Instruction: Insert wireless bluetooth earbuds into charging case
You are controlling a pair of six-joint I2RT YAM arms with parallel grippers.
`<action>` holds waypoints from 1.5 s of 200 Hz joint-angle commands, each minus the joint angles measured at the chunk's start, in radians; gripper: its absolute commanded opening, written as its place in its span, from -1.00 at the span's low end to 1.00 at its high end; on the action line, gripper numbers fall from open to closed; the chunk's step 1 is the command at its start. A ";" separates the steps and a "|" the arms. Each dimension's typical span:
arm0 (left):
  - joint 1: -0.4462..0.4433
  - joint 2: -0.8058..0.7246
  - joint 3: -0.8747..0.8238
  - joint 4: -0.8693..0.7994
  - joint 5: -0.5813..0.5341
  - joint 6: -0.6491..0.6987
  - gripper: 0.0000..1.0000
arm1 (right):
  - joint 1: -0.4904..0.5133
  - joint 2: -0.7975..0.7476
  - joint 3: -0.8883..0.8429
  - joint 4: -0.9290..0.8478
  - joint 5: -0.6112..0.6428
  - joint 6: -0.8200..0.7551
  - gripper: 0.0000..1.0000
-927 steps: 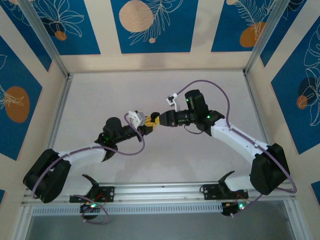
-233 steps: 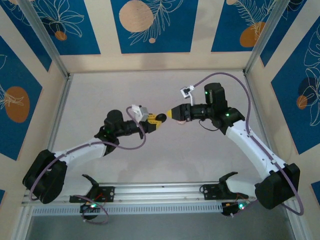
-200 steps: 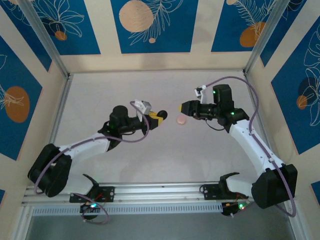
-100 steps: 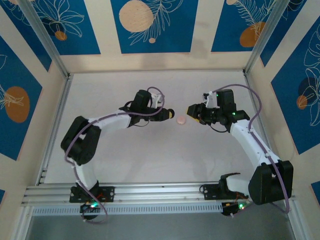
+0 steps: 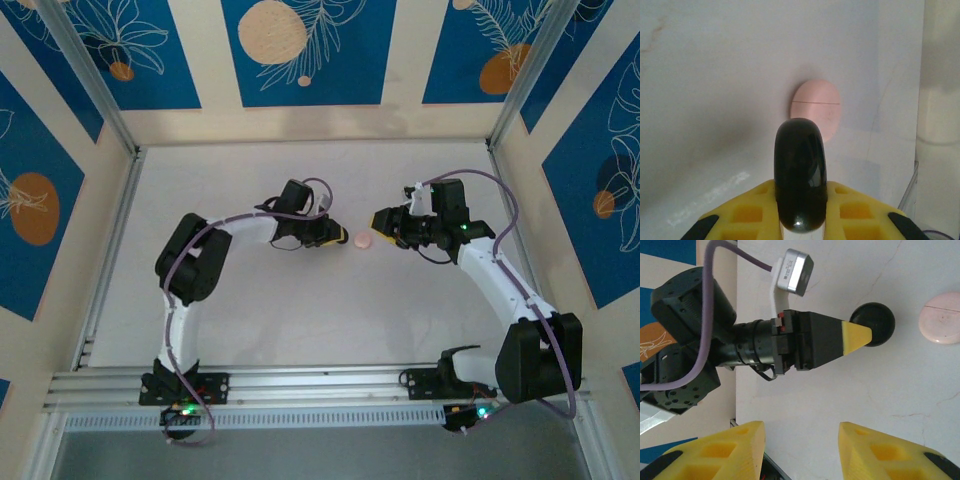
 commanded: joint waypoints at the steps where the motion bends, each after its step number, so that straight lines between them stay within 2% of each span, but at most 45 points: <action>1: 0.020 0.029 0.045 -0.036 0.035 -0.025 -0.63 | -0.004 0.001 -0.012 0.001 -0.030 0.006 -0.14; 80: 0.033 0.072 0.068 -0.088 0.048 -0.014 -0.53 | -0.004 -0.014 -0.016 -0.018 -0.024 0.009 -0.15; 120: 0.045 0.065 0.072 -0.144 0.036 0.007 -0.26 | -0.005 -0.022 -0.011 -0.027 -0.017 0.009 -0.15; 141: 0.052 0.050 0.073 -0.168 0.029 0.028 -0.17 | -0.005 -0.026 -0.006 -0.036 -0.009 0.007 -0.15; 179: 0.070 -0.008 0.084 -0.269 -0.019 0.107 -0.03 | -0.016 -0.029 0.014 -0.072 0.027 -0.034 -0.07; 192: 0.082 -0.051 0.086 -0.321 -0.058 0.151 0.05 | -0.024 -0.029 0.021 -0.075 0.045 -0.057 0.04; 210: 0.101 -0.137 0.094 -0.403 -0.136 0.242 0.33 | -0.039 -0.026 0.032 -0.072 0.099 -0.109 0.12; 213: 0.105 -0.153 0.095 -0.418 -0.152 0.259 0.40 | -0.040 -0.025 0.034 -0.069 0.117 -0.119 0.20; 216: 0.108 -0.169 0.096 -0.431 -0.169 0.279 0.47 | -0.044 -0.024 0.035 -0.066 0.131 -0.130 0.38; 218: 0.109 -0.179 0.095 -0.440 -0.184 0.291 0.52 | -0.045 -0.024 0.034 -0.062 0.138 -0.136 0.78; 219: 0.110 -0.186 0.096 -0.444 -0.191 0.298 0.57 | -0.047 -0.024 0.034 -0.060 0.145 -0.139 0.89; 221: 0.112 -0.198 0.095 -0.453 -0.206 0.309 0.66 | -0.050 -0.024 0.034 -0.056 0.154 -0.146 0.99; 224: 0.115 -0.218 0.094 -0.465 -0.226 0.327 0.93 | -0.054 -0.022 0.033 -0.049 0.170 -0.156 0.98; 228: 0.120 -0.243 0.092 -0.481 -0.257 0.352 1.00 | -0.059 -0.019 0.031 -0.036 0.195 -0.171 0.98; 244: 0.139 -0.354 0.063 -0.525 -0.406 0.445 1.00 | -0.081 -0.013 0.007 0.043 0.289 -0.239 0.98; 261: 0.156 -0.501 -0.031 -0.490 -0.598 0.529 1.00 | -0.112 -0.003 -0.048 0.182 0.396 -0.313 0.98; 280: 0.169 -0.683 -0.206 -0.350 -0.822 0.618 1.00 | -0.164 0.009 -0.136 0.370 0.428 -0.371 0.98; 300: 0.186 -0.861 -0.433 -0.101 -1.006 0.699 1.00 | -0.221 0.040 -0.222 0.546 0.419 -0.385 0.98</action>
